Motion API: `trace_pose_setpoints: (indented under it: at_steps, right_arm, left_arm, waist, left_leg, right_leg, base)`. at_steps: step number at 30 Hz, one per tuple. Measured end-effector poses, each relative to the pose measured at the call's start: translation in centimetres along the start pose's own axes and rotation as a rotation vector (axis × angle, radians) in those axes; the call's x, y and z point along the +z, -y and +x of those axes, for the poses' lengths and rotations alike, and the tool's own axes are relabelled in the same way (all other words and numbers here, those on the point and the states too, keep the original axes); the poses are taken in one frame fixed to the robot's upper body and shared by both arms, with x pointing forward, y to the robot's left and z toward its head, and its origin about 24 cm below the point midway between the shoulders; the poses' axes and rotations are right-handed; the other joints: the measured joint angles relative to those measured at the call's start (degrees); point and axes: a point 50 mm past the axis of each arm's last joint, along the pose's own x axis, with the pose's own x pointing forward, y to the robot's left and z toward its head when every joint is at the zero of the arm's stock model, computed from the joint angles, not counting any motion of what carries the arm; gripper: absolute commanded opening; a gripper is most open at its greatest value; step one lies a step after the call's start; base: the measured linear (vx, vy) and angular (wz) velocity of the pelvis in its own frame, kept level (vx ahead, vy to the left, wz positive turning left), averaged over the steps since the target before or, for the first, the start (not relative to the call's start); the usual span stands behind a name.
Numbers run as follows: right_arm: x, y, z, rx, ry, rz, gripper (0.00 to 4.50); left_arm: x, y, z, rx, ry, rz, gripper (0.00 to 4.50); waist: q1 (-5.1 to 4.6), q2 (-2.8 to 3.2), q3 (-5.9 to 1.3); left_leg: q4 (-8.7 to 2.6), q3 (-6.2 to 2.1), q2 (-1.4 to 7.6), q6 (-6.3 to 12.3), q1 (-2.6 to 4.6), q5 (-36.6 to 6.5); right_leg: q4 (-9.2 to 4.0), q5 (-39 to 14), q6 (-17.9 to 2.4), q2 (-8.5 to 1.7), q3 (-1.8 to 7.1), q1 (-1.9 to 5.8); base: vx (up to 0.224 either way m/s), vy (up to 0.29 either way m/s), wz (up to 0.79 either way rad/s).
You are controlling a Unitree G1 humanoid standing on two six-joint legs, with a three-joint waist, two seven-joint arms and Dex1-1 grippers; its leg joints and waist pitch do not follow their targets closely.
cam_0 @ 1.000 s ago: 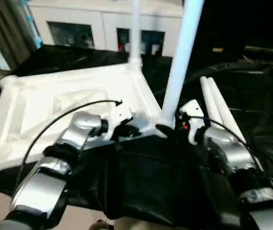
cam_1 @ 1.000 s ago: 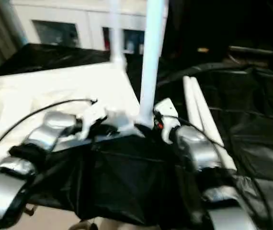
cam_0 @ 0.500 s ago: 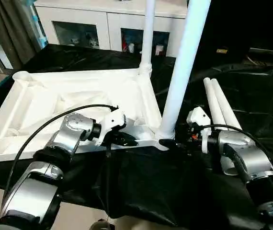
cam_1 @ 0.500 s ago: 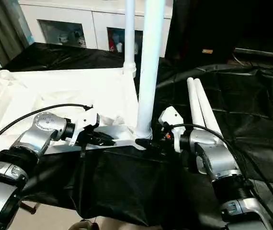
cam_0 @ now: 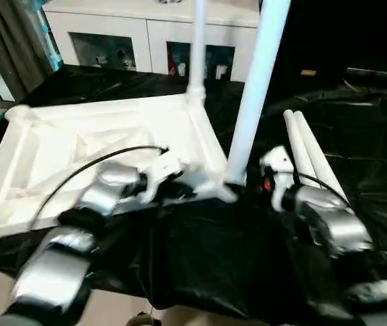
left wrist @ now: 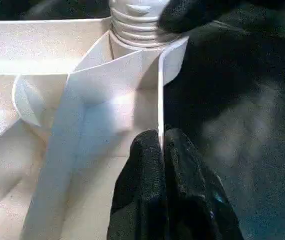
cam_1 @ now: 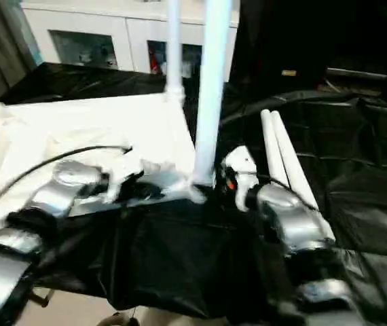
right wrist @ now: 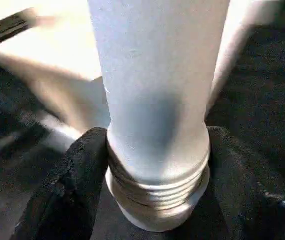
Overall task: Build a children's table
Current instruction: Rotate leg to tighten
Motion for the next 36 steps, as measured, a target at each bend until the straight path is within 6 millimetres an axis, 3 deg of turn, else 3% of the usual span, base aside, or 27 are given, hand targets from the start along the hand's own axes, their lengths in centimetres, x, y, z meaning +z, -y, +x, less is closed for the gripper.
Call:
trace_pose_setpoints:
  at_steps: [8,9,14,20,27,36]
  right_arm:
    - [1.1,0.0,3.4,-0.358,0.043,0.14,2.74]
    - [1.1,-0.2,3.6,-0.368,0.048,0.141,3.08]
    - [1.0,-0.3,3.8,-0.37,0.066,0.135,3.48]
    - [1.0,0.0,3.0,-0.236,0.064,0.061,3.61]
    - [0.5,0.7,0.1,0.011,0.01,-0.095,3.61]
    - [1.1,-0.1,-2.0,0.285,-0.003,-0.171,3.61]
  left_arm:
    - [2.1,0.3,3.7,0.19,0.003,-0.074,0.0]
    - [2.1,0.2,3.7,0.199,0.0,-0.073,0.0]
    - [2.1,0.2,3.7,0.201,-0.002,-0.066,0.0]
    - [1.7,-0.3,2.6,0.163,-0.002,-0.037,0.0]
    - [0.5,-0.2,0.2,0.017,0.011,0.035,0.0]
    - [-0.4,0.7,-1.5,-0.2,0.012,0.077,0.0]
  waist:
    - [-0.4,0.08,-0.05]
    - [-0.37,0.16,-0.09]
    - [-0.39,0.2,-0.09]
    - [-0.55,0.22,-0.07]
    - [-0.15,0.22,-0.04]
    - [1.35,0.28,-0.01]
  left_leg:
    - [-0.05,0.0,-0.02,-0.03,-0.06,0.01]
    - [-0.1,0.0,-0.01,-0.03,-0.05,0.01]
    - [-0.09,-0.01,-0.01,-0.03,-0.06,0.02]
    - [-0.17,-0.01,0.01,-0.03,-0.1,0.02]
    - [-0.22,0.0,0.03,0.04,-0.22,-0.02]
    - [-0.08,0.03,0.02,0.06,-0.24,-0.03]
  right_leg:
    - [-0.08,0.0,0.0,-0.01,0.0,-0.05]
    - [-0.08,0.0,0.01,0.0,-0.04,-0.05]
    - [-0.07,0.0,0.01,0.0,-0.03,-0.06]
    - [-0.1,0.0,0.02,0.03,-0.06,-0.12]
    - [-0.23,-0.02,0.02,0.06,-0.09,-0.19]
    - [-0.15,-0.01,0.02,-0.04,-0.1,-0.16]
  base:
    - [0.0,0.0,0.0]
    - [0.0,0.0,0.0]
    - [0.0,0.0,0.0]
    - [0.0,0.0,0.0]
    - [0.0,0.0,0.0]
    - [0.0,0.0,0.0]
